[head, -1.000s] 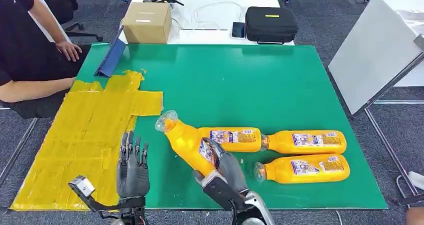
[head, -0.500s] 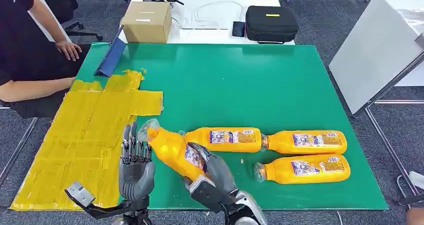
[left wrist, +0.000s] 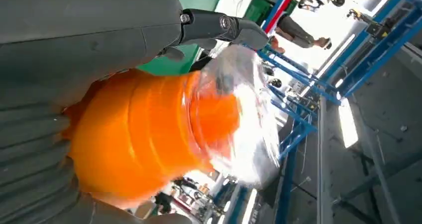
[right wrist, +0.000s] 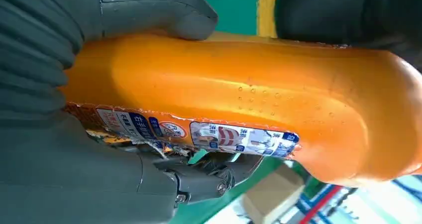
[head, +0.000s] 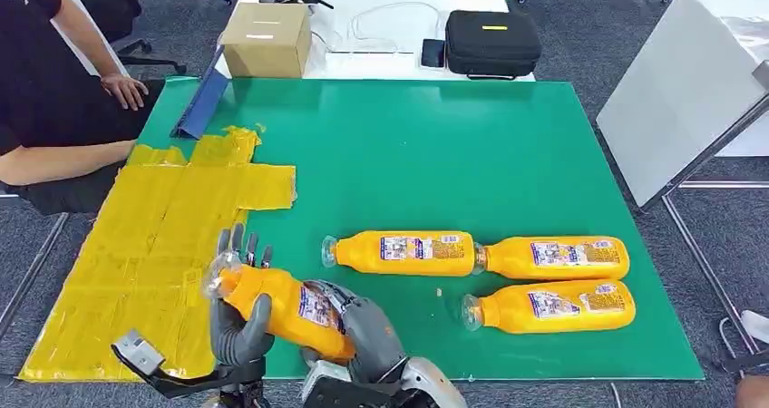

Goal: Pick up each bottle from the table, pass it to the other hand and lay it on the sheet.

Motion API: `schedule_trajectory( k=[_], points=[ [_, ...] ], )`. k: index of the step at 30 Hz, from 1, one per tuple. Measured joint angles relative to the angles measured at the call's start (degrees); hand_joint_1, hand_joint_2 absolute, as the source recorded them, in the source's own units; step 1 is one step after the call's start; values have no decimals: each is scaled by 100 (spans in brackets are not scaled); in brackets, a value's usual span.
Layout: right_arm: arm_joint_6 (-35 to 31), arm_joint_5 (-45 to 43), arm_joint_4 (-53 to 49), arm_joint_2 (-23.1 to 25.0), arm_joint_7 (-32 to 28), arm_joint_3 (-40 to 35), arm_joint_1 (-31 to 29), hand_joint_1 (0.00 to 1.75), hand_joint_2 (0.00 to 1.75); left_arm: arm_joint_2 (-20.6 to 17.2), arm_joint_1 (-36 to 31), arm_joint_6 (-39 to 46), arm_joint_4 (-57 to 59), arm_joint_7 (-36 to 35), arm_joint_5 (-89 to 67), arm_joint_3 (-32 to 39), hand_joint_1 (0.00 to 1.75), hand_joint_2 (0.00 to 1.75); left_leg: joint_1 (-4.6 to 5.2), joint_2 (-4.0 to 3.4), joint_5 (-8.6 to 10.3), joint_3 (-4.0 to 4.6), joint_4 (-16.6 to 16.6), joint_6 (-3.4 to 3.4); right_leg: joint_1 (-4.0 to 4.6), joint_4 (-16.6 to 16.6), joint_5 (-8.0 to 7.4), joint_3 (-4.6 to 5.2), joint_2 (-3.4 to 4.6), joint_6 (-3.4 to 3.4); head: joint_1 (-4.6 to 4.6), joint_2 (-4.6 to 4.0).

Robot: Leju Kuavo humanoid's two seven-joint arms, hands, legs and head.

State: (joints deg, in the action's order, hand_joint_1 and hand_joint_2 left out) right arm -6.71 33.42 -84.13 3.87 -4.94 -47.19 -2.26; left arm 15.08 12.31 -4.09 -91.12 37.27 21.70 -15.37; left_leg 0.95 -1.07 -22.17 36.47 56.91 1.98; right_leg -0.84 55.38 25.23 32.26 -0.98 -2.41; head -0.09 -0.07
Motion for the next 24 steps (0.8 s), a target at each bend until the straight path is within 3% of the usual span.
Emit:
schedule_trajectory(
  k=[5, 6, 24],
  points=[
    [57, 173, -55, -109, -46, -171, -103, 175, 175, 4, 59, -131, 11, -122, -85, 70, 0, 175, 0, 1, 0, 0, 0, 0, 0, 0, 0, 1, -1, 0, 2, 0],
    [57, 188, -55, -129, -53, -188, -118, 175, 175, 15, 70, -142, 15, -136, -96, 90, 175, 175, 0, 0, 0, 0, 0, 0, 0, 0, 0, 2, 0, 0, 0, 0],
    [92, 234, -37, -227, -68, -348, -280, 175, 175, 28, 119, -345, 90, -70, -15, 192, 175, 175, 0, 0, 0, 0, 0, 0, 0, 0, 0, 2, 0, 0, 0, 2]
  ],
)
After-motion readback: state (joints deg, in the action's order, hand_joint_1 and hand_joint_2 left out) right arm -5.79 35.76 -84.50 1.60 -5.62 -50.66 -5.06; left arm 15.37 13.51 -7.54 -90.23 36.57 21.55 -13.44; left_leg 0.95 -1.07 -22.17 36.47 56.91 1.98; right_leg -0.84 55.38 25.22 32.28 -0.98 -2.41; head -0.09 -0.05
